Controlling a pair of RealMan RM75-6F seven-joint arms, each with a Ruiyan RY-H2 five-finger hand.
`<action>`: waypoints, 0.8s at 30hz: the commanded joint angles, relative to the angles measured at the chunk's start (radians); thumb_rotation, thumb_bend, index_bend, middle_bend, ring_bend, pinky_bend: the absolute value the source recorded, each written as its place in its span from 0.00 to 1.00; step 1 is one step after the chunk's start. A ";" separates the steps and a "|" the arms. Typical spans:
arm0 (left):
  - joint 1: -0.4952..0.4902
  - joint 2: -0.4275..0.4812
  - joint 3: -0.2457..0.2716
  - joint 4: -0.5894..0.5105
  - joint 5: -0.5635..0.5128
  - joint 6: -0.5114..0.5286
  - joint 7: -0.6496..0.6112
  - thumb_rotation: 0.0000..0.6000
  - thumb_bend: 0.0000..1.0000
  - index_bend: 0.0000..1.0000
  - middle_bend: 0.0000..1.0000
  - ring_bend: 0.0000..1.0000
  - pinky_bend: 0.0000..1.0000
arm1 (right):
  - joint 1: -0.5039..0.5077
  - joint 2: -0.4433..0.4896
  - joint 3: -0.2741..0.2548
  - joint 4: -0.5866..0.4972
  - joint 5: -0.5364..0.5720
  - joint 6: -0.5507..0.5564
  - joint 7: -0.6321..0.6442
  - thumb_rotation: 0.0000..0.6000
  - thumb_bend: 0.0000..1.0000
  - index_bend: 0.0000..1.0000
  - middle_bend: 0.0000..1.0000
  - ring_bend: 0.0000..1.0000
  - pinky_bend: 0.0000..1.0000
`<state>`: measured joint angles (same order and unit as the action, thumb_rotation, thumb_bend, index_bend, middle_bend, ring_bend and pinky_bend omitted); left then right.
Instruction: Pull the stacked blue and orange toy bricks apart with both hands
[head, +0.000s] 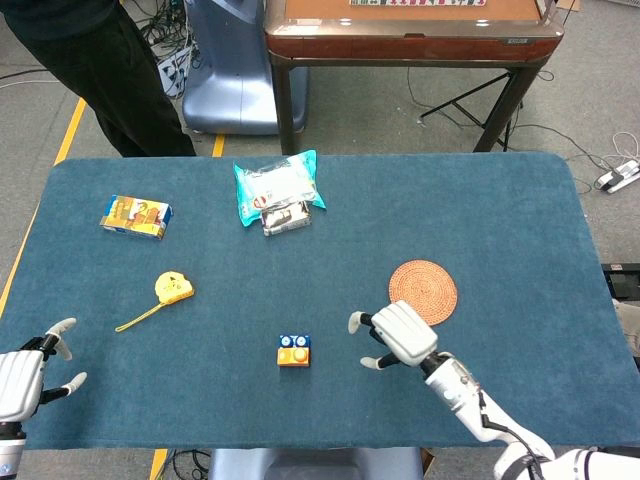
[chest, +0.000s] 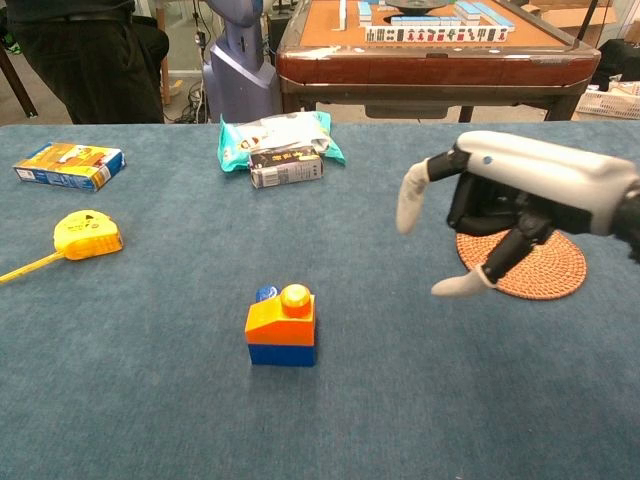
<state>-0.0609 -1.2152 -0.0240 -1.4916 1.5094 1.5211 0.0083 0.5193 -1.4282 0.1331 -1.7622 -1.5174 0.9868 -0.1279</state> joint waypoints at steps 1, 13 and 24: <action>-0.002 0.000 0.001 0.001 0.003 -0.003 0.001 1.00 0.11 0.25 0.54 0.47 0.71 | 0.042 -0.091 0.012 0.046 0.035 -0.023 -0.055 1.00 0.00 0.39 1.00 1.00 1.00; 0.001 0.002 -0.001 0.001 0.006 0.005 0.004 1.00 0.11 0.24 0.54 0.46 0.71 | 0.107 -0.228 0.001 0.138 0.029 -0.031 -0.027 1.00 0.00 0.31 1.00 1.00 1.00; 0.004 -0.009 0.003 0.010 0.011 0.005 -0.001 1.00 0.11 0.24 0.54 0.46 0.71 | 0.137 -0.301 -0.009 0.217 0.028 -0.021 -0.019 1.00 0.00 0.31 1.00 1.00 1.00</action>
<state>-0.0567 -1.2247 -0.0212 -1.4807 1.5204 1.5260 0.0071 0.6517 -1.7227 0.1228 -1.5520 -1.4914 0.9644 -0.1460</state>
